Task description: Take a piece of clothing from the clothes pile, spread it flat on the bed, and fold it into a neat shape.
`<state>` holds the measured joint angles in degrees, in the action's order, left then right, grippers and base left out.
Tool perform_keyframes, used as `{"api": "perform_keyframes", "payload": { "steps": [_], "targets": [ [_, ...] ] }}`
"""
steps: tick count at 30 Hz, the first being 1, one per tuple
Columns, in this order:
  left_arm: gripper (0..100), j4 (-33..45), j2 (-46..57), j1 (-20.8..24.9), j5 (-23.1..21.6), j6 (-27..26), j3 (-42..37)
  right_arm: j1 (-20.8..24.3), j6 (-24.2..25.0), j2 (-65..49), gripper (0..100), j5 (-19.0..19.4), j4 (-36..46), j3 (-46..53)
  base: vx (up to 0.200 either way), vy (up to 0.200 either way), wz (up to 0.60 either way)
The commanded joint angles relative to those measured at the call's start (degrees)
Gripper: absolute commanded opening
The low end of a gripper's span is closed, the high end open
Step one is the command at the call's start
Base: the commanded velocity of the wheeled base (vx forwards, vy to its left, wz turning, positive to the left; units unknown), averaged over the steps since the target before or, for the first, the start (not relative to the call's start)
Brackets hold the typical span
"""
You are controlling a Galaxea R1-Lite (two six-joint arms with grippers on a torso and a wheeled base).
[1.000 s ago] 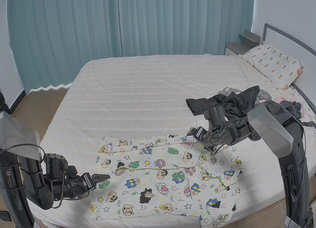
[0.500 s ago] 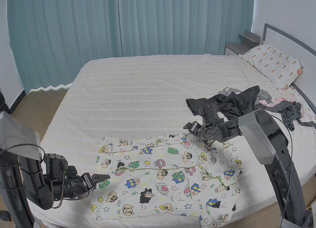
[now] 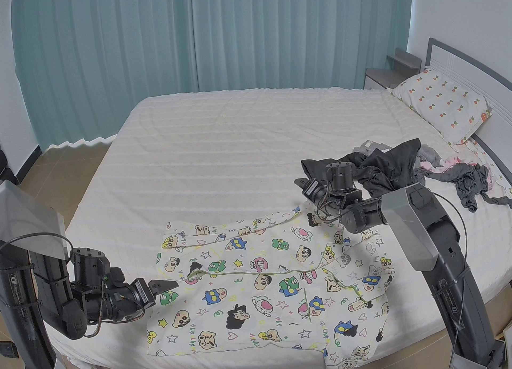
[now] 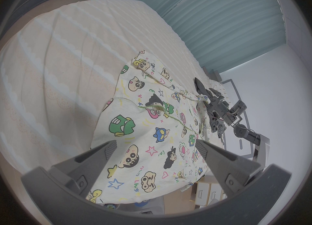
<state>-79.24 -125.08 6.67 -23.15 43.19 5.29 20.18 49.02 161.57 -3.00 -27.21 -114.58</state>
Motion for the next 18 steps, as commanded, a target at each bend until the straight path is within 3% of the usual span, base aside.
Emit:
{"api": "perform_keyframes", "payload": {
  "steps": [1,7,14,18],
  "targets": [
    [100,-0.2,-0.3,0.0,0.0,0.1,0.0,0.8,-0.2,0.2,100,-0.1,-2.8,0.0,0.0,0.0,0.0],
    [100,-0.2,-0.3,0.0,0.0,0.1,0.0,0.4,-0.8,2.9,100,-0.2,-8.2,0.0,0.0,0.0,0.0],
    [100,-0.2,-0.3,0.0,0.0,0.1,0.0,-0.8,-2.1,-0.3,100,-0.3,-8.6,0.0,0.0,0.0,0.0],
    [100,-0.2,-0.3,0.0,0.0,0.1,0.0,-3.7,-6.5,-5.6,100,0.8,-8.6,2.8,0.0,0.0,0.0]
  ]
}}
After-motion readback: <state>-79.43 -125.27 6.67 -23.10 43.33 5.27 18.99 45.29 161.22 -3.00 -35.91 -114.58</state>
